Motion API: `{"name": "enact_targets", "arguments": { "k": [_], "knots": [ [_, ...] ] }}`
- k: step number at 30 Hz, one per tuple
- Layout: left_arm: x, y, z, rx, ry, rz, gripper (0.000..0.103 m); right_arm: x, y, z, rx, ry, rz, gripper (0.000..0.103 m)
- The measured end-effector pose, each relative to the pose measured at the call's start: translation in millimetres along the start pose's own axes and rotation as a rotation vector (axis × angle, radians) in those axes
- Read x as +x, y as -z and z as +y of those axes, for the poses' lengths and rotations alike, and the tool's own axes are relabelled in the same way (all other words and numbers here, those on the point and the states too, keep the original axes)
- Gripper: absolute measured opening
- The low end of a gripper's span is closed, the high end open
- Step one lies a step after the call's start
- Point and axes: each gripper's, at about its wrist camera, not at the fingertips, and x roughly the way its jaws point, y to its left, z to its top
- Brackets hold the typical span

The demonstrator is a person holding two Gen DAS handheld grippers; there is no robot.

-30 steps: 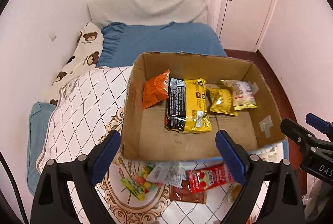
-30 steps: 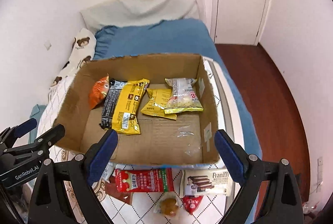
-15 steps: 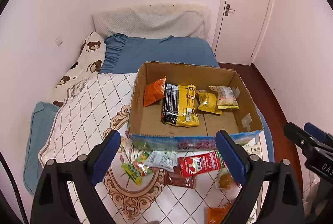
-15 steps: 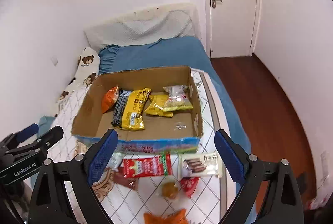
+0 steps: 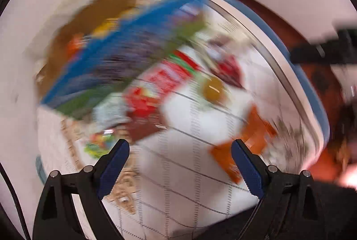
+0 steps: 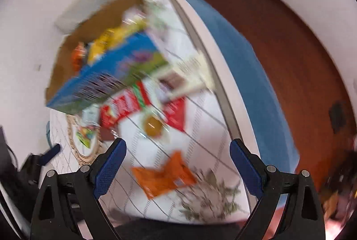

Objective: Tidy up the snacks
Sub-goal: 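Withdraw both tools from the box back toward the snacks, then grasp an orange packet with the left tool while the right tool grasps the Franzzi biscuit pack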

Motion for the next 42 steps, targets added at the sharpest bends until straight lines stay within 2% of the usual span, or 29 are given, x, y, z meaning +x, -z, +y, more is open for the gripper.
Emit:
{"name": "enact_targets", "arguments": {
  "k": [4,7,10,11,12,13,16,20,24,28,29,30,34,36,39,42],
  "knots": [
    [22,2,-56,0.216,0.053,0.049,0.094,22,18,-46,0.08,0.053,0.05,0.08],
    [41,2,-93,0.362,0.065,0.089,0.094,29,29,-72,0.13,0.075,0.057,0.08],
    [66,3,-116,0.434,0.08,0.15,0.092,33,37,-92,0.168,0.088,0.064,0.08],
    [71,3,-118,0.44,0.078,0.159,0.084,34,38,-95,0.17,0.093,0.065,0.08],
    [77,3,-118,0.435,0.067,0.17,0.068,35,39,-99,0.172,0.096,0.063,0.08],
    [80,2,-113,0.409,0.073,0.183,0.064,35,39,-99,0.165,0.095,0.062,0.08],
    [81,-2,-83,0.257,0.094,0.199,0.063,34,32,-92,0.126,0.086,0.05,0.08],
    [84,6,-17,-0.041,0.127,0.235,0.063,40,21,-66,0.067,0.038,0.054,0.08],
    [97,37,57,-0.404,0.183,0.282,0.063,60,6,-30,0.001,-0.001,0.068,0.08],
    [113,74,105,-0.718,0.286,0.317,0.063,77,-10,4,-0.06,-0.037,0.068,0.08],
    [117,81,112,-0.762,0.312,0.32,0.063,80,-16,11,-0.069,-0.046,0.066,0.078],
    [119,85,115,-0.787,0.33,0.32,0.063,82,-21,18,-0.084,-0.041,0.057,0.074],
    [117,91,122,-0.779,0.335,0.316,0.063,76,-57,52,-0.247,0.041,-0.048,0.074],
    [119,78,121,-0.767,0.324,0.319,0.063,80,-82,57,-0.28,0.063,-0.068,0.074],
    [117,68,111,-0.766,0.315,0.316,0.063,96,-113,52,-0.254,0.044,-0.049,0.074],
    [112,63,93,-0.763,0.313,0.312,0.063,124,-132,36,-0.21,0.009,0.026,0.073]
  ]
}}
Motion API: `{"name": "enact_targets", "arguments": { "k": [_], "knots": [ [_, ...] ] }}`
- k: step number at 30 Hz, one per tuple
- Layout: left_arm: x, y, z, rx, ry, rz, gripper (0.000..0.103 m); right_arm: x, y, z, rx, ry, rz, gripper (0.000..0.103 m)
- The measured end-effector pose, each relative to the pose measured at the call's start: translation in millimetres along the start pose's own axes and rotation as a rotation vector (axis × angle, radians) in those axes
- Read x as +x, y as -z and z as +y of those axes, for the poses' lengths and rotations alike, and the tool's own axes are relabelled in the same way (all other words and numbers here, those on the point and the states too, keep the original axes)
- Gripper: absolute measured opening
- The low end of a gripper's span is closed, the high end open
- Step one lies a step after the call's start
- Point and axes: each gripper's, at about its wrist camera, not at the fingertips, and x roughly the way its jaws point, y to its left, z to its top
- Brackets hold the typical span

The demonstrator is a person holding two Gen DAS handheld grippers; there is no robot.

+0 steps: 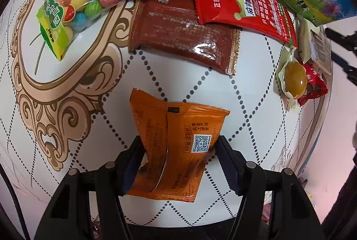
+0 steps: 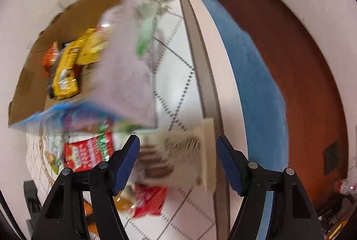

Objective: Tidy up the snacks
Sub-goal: 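Grasp an orange packet with the left tool while the right tool grasps the Franzzi biscuit pack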

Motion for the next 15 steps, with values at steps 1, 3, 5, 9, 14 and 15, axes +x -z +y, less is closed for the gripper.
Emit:
{"name": "enact_targets", "arguments": {
  "k": [1,3,5,9,14,15],
  "knots": [
    [1,3,-5,0.002,-0.003,-0.001,0.063,8,3,-4,0.016,-0.022,0.033,0.073],
    [1,8,-9,0.009,-0.002,-0.001,0.063,13,15,-6,0.015,-0.078,0.089,0.073],
    [1,15,-17,0.016,-0.004,-0.005,0.063,13,38,1,-0.03,-0.123,0.178,0.073],
    [4,18,-24,0.013,-0.009,-0.007,0.063,-14,63,23,-0.19,-0.064,0.168,0.073],
    [2,21,-32,0.016,-0.018,-0.012,0.063,-26,54,67,-0.512,0.142,0.036,0.08],
    [2,22,-34,0.022,-0.021,-0.012,0.063,-19,50,74,-0.564,0.159,0.046,0.08]
  ]
}}
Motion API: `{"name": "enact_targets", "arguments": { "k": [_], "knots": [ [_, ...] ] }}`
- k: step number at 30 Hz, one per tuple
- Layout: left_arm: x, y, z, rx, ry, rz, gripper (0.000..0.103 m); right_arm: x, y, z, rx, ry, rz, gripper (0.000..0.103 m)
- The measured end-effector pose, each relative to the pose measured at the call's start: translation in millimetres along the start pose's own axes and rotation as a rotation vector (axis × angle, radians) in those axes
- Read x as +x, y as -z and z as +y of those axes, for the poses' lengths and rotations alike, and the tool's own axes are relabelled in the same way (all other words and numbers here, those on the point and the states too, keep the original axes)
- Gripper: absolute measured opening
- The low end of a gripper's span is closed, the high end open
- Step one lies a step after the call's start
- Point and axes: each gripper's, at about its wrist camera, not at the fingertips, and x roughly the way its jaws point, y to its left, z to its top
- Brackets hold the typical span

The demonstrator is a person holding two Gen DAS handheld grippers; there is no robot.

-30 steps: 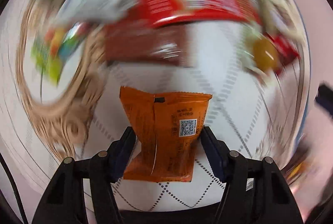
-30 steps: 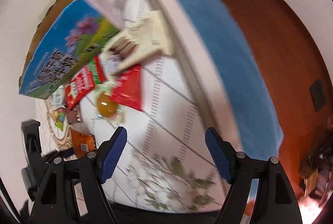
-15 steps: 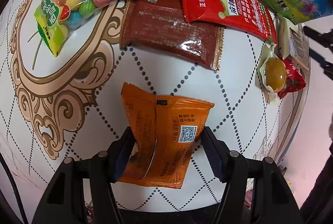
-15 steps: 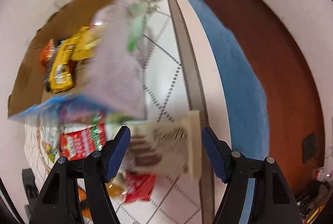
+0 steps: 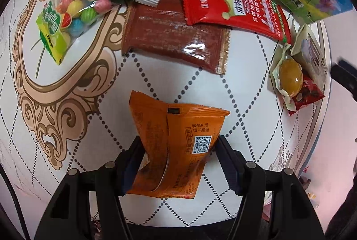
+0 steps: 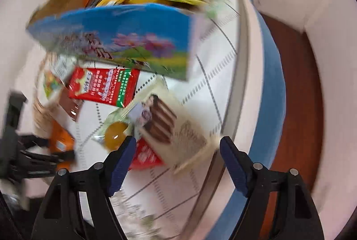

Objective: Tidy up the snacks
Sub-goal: 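Grasp an orange packet with the left tool while the right tool grasps the Franzzi biscuit pack, then lower both packets into the box and open both tools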

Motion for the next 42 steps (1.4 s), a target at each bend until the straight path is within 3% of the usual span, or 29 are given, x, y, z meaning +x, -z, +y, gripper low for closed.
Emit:
{"name": "enact_targets", "arguments": {
  "k": [5,6,7,11,12,18,21,24,26,30,35,39,42],
  "knots": [
    [-4,2,-9,0.008,-0.014,-0.004,0.063,51,-22,21,-0.132,0.001,0.155,0.081],
    [-6,2,-10,0.008,-0.02,-0.004,0.063,54,-24,19,-0.125,0.021,0.16,0.076],
    [-8,2,-11,0.005,-0.016,-0.007,0.063,55,-26,14,-0.091,0.021,0.164,0.071],
    [-16,1,-11,-0.009,-0.02,-0.029,0.063,45,-24,-22,0.136,-0.029,0.184,0.069],
    [-18,1,-10,-0.017,-0.018,-0.032,0.063,41,-16,-34,0.214,-0.035,0.2,0.069],
    [-28,6,-14,0.037,-0.037,-0.017,0.063,19,38,-64,0.402,-0.011,0.197,0.069],
    [-17,9,-21,0.084,-0.058,0.036,0.063,23,73,-67,0.503,-0.087,0.232,0.069],
    [-6,8,-23,0.057,-0.071,0.055,0.063,38,89,-61,0.539,-0.243,0.305,0.071],
    [-12,4,-22,0.024,-0.073,0.028,0.056,35,92,-59,0.542,-0.296,0.292,0.072],
    [-19,-5,-26,0.024,-0.046,0.015,0.057,19,101,-57,0.521,-0.245,0.211,0.077],
    [-8,-14,-27,0.012,-0.006,0.05,0.057,39,117,-25,0.449,-0.233,0.232,0.077],
    [-17,-8,-21,-0.003,-0.005,0.016,0.053,60,127,-19,0.468,-0.183,0.225,0.065],
    [-29,-5,-23,0.006,-0.016,-0.023,0.051,49,129,-26,0.505,-0.186,0.197,0.064]
  ]
}}
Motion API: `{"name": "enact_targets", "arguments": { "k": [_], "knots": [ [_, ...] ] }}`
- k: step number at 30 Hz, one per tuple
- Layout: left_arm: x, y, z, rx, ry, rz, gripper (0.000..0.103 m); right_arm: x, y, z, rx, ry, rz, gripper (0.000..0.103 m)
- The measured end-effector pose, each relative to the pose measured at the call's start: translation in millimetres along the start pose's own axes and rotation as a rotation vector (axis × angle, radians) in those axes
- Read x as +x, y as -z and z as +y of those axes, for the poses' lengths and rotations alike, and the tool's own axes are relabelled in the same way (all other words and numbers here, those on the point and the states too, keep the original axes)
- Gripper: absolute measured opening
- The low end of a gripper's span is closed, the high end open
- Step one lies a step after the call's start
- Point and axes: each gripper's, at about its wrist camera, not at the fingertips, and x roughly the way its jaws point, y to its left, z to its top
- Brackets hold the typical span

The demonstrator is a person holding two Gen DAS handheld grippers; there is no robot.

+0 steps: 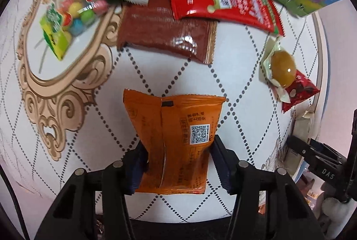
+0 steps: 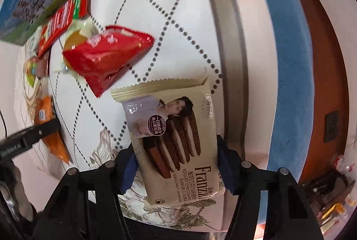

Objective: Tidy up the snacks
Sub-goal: 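Lower both packets into the box and open both tools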

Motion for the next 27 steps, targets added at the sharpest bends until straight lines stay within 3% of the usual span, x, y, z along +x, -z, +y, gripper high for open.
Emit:
{"name": "enact_targets", "arguments": {
  "k": [4,8,15,22,27],
  "knots": [
    [-26,-2,-2,-0.003,0.034,-0.027,0.051,-25,1,4,0.011,-0.012,-0.034,0.064],
    [-71,-5,-6,0.014,0.095,-0.081,0.051,-68,-2,14,-0.004,-0.081,-0.084,0.064],
    [-166,-50,-31,0.075,0.218,-0.206,0.051,-161,-41,56,-0.062,-0.193,-0.237,0.064],
    [-213,-130,-48,0.13,0.177,-0.316,0.051,-224,-112,91,-0.092,-0.175,-0.401,0.064],
    [-187,-195,-48,0.121,0.127,-0.28,0.051,-223,-164,105,-0.09,-0.12,-0.405,0.064]
  ]
}}
